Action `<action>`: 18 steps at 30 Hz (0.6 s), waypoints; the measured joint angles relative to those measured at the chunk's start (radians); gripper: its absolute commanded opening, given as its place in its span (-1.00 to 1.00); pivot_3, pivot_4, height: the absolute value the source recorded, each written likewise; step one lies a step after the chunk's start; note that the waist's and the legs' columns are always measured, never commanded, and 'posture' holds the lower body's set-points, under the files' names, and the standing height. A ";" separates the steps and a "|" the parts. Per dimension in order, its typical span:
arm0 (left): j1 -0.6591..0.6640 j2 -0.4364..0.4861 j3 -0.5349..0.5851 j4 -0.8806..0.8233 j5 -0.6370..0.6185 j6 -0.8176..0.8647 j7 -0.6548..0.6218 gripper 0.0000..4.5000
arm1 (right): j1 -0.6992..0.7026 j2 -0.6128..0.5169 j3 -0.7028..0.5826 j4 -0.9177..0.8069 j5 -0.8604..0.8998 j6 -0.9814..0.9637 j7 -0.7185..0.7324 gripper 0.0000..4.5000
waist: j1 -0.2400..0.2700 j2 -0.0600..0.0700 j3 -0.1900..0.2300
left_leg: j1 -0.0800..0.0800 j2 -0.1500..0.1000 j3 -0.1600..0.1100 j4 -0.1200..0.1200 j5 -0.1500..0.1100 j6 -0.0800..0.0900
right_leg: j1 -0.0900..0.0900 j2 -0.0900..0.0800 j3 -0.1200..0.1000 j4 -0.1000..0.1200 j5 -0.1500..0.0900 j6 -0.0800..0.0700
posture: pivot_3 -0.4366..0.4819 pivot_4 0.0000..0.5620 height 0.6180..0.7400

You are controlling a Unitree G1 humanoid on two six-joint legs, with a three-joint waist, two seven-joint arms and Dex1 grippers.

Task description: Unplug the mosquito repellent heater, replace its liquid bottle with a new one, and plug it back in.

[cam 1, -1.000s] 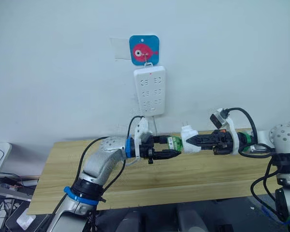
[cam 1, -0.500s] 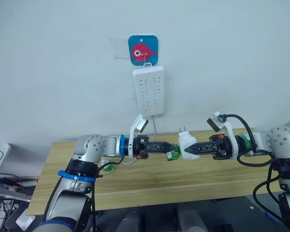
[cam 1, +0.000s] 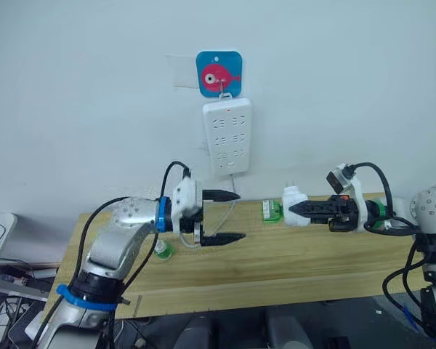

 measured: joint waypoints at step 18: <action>-0.118 -0.152 -0.103 0.367 0.368 -0.776 0.297 0.82 | -0.039 0.043 -0.007 -0.017 0.024 0.046 -0.020 0.33 | 0.017 0.000 0.000 | -0.008 -0.001 0.002 0.003 0.000 0.002 | -0.008 0.000 -0.001 0.003 0.003 0.003 | -0.32 -0.53 1.00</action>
